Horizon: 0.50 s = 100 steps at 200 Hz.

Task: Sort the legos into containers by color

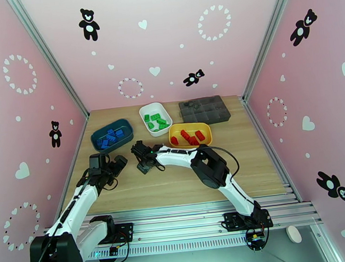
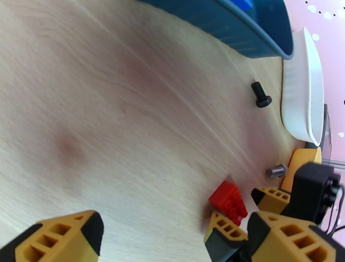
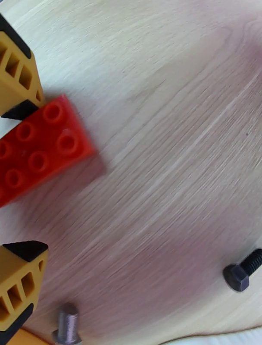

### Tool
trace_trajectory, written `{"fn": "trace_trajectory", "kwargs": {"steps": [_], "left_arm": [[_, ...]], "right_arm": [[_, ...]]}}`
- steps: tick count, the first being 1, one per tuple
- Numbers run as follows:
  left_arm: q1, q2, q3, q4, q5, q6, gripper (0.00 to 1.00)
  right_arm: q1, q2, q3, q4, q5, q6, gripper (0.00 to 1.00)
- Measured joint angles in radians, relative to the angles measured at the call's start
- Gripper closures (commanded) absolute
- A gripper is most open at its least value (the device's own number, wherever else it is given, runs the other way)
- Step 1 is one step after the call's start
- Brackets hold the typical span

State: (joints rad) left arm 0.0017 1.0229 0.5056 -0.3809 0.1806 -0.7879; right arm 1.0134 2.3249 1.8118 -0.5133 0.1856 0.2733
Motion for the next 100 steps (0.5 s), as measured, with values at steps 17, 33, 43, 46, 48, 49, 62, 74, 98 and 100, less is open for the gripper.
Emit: {"fn": "trace_trajectory", "kwargs": {"steps": [17, 33, 43, 46, 48, 49, 62, 74, 98, 100], "left_arm": [[0.003, 0.000, 0.000, 0.000, 0.003, 0.000, 0.06], [0.003, 0.005, 0.000, 0.001, 0.009, 0.000, 0.06], [0.003, 0.009, 0.000, 0.001, 0.015, 0.000, 0.06], [0.003, 0.010, 0.000, 0.001, 0.016, 0.001, 0.06], [0.003, 0.011, 0.000, 0.001, 0.017, 0.001, 0.06], [0.003, 0.011, 0.000, 0.001, 0.018, 0.001, 0.06], [0.003, 0.016, 0.000, 0.001, 0.023, 0.001, 0.04], [0.002, 0.024, 0.002, 0.000, 0.027, 0.006, 0.03], [-0.009, 0.050, 0.020, -0.001, 0.035, 0.017, 0.02], [-0.011, 0.051, 0.021, -0.001, 0.036, 0.017, 0.02]], "right_arm": [[-0.009, 0.020, 0.033, -0.008, -0.017, 0.006, 0.32], [-0.018, 0.034, 0.053, -0.009, -0.033, 0.006, 0.40], [-0.022, 0.037, 0.056, -0.009, -0.036, 0.012, 0.45], [-0.023, 0.037, 0.056, -0.008, -0.043, 0.011, 0.47], [-0.025, 0.038, 0.057, -0.008, -0.045, 0.017, 0.48], [-0.025, 0.038, 0.057, -0.008, -0.045, 0.017, 0.49], [-0.027, 0.039, 0.059, -0.008, -0.057, 0.021, 0.55], [-0.027, 0.040, 0.060, -0.007, -0.068, 0.026, 0.60], [-0.032, 0.040, 0.060, -0.007, -0.079, 0.036, 0.64], [-0.032, 0.040, 0.060, -0.006, -0.080, 0.037, 0.64]]}}
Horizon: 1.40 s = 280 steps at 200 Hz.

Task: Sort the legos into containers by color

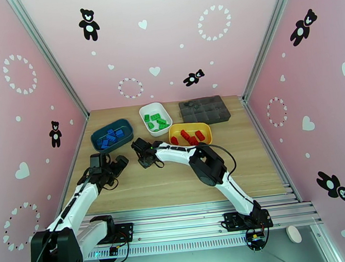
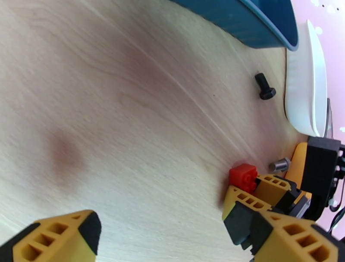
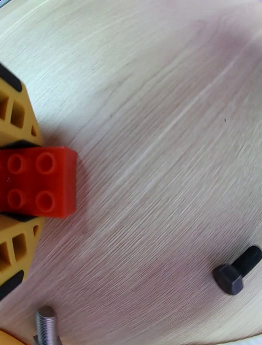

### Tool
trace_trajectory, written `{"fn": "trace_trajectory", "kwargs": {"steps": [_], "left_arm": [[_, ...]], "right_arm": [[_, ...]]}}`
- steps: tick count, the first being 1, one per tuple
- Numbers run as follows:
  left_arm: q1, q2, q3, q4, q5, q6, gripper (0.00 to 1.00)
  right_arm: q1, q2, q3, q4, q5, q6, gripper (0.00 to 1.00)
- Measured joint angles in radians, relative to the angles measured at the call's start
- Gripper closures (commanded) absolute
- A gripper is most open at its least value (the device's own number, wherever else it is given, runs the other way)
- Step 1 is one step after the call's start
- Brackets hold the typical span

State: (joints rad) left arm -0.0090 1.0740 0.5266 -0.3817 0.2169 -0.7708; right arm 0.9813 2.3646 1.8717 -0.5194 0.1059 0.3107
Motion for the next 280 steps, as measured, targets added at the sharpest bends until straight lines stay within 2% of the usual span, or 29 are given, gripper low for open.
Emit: {"fn": "trace_trajectory", "kwargs": {"steps": [49, 89, 132, 171, 211, 242, 280], "left_arm": [[-0.075, 0.022, 0.029, 0.013, 0.014, -0.017, 0.02], [-0.245, 0.060, 0.099, 0.058, 0.000, -0.055, 0.02], [-0.375, 0.157, 0.182, 0.116, -0.026, -0.093, 0.02], [-0.488, 0.288, 0.306, 0.143, -0.046, -0.104, 0.02], [-0.579, 0.412, 0.434, 0.189, -0.052, -0.106, 0.02], [-0.622, 0.510, 0.497, 0.210, -0.052, -0.106, 0.02], [-0.626, 0.536, 0.518, 0.207, -0.057, -0.105, 0.02]], "right_arm": [[-0.008, -0.089, -0.133, 0.033, -0.016, 0.022, 0.64], [-0.037, -0.263, -0.284, 0.060, -0.032, 0.044, 0.65], [-0.095, -0.467, -0.433, 0.093, -0.016, 0.053, 0.65], [-0.179, -0.621, -0.589, 0.104, 0.012, 0.055, 0.65], [-0.331, -0.731, -0.712, 0.095, 0.032, 0.051, 0.63], [-0.426, -0.763, -0.724, 0.090, 0.034, 0.035, 0.63], [-0.472, -0.735, -0.680, 0.071, 0.039, 0.001, 0.63]]}}
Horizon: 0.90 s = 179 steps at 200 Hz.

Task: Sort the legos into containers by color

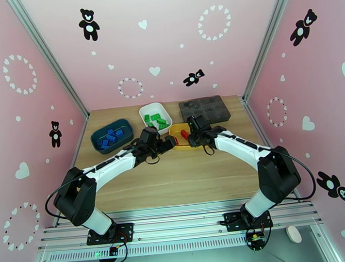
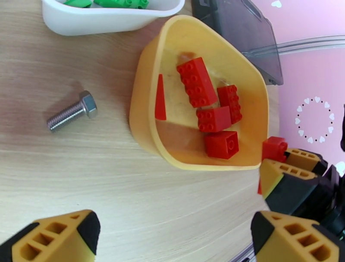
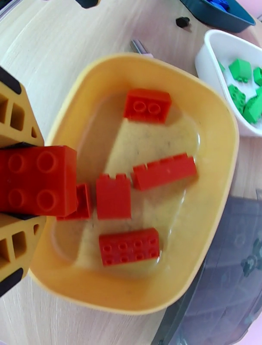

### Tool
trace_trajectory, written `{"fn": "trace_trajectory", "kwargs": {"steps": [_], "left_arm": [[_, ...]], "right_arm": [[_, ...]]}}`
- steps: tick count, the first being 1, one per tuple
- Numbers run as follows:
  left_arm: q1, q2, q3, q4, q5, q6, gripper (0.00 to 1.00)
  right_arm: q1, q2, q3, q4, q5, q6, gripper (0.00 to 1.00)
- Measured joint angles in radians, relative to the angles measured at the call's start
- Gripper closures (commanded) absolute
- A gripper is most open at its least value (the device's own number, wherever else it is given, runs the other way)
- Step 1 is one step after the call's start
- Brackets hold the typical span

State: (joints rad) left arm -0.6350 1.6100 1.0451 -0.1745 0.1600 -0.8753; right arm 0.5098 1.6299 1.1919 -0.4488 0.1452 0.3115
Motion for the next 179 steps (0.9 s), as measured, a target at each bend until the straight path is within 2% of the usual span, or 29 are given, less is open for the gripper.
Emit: {"fn": "trace_trajectory", "kwargs": {"steps": [46, 82, 114, 141, 179], "left_arm": [[0.003, -0.058, 0.006, -0.058, -0.047, 0.033, 0.02], [0.022, -0.188, 0.005, -0.109, -0.095, 0.072, 0.02], [0.058, -0.300, 0.005, -0.174, -0.157, 0.133, 0.02], [0.070, -0.451, 0.005, -0.223, -0.269, 0.214, 0.01], [0.070, -0.671, 0.006, -0.204, -0.485, 0.373, 0.02]], "right_arm": [[-0.004, 0.139, 0.146, -0.008, 0.008, -0.034, 0.58], [-0.006, 0.209, 0.217, -0.026, 0.014, -0.040, 0.38], [-0.008, 0.210, 0.238, -0.038, 0.020, -0.043, 0.32], [-0.011, 0.143, 0.193, -0.037, 0.026, -0.038, 0.26], [-0.020, -0.133, 0.053, -0.026, 0.080, -0.011, 0.23]]}}
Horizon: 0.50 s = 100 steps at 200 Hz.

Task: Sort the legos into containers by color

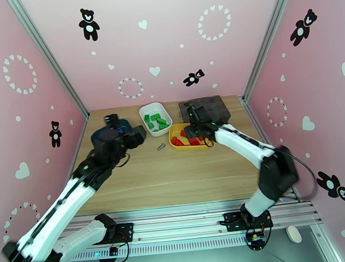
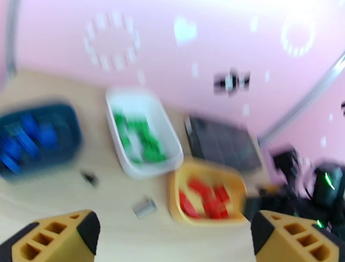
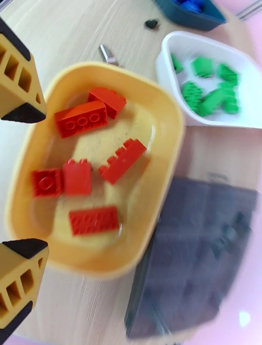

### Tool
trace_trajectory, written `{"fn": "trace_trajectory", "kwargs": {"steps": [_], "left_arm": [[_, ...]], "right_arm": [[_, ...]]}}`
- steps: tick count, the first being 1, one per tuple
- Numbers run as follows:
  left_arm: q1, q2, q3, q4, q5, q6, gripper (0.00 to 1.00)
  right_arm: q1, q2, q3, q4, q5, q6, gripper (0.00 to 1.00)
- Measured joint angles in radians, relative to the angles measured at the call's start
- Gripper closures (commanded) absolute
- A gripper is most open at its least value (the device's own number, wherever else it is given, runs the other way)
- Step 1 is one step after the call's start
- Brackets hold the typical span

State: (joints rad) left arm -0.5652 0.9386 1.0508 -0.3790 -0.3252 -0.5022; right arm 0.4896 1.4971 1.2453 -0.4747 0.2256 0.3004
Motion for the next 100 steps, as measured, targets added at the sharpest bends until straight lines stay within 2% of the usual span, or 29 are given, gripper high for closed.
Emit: {"fn": "trace_trajectory", "kwargs": {"steps": [20, 37, 66, 100], "left_arm": [[0.000, -0.046, -0.001, 0.028, -0.117, 0.065, 0.02], [0.001, -0.056, -0.002, 0.035, -0.190, 0.138, 0.02], [0.003, -0.045, -0.002, 0.026, -0.309, 0.217, 0.02], [0.033, -0.040, -0.075, 0.153, -0.356, 0.310, 0.02]], "right_arm": [[-0.006, -0.159, -0.063, 0.017, 0.072, 0.034, 0.18], [-0.008, -0.290, -0.129, 0.042, 0.183, 0.100, 0.01], [-0.012, -0.452, -0.237, 0.089, 0.376, 0.134, 0.01], [-0.015, -0.482, -0.330, 0.199, 0.521, 0.137, 0.01]]}}
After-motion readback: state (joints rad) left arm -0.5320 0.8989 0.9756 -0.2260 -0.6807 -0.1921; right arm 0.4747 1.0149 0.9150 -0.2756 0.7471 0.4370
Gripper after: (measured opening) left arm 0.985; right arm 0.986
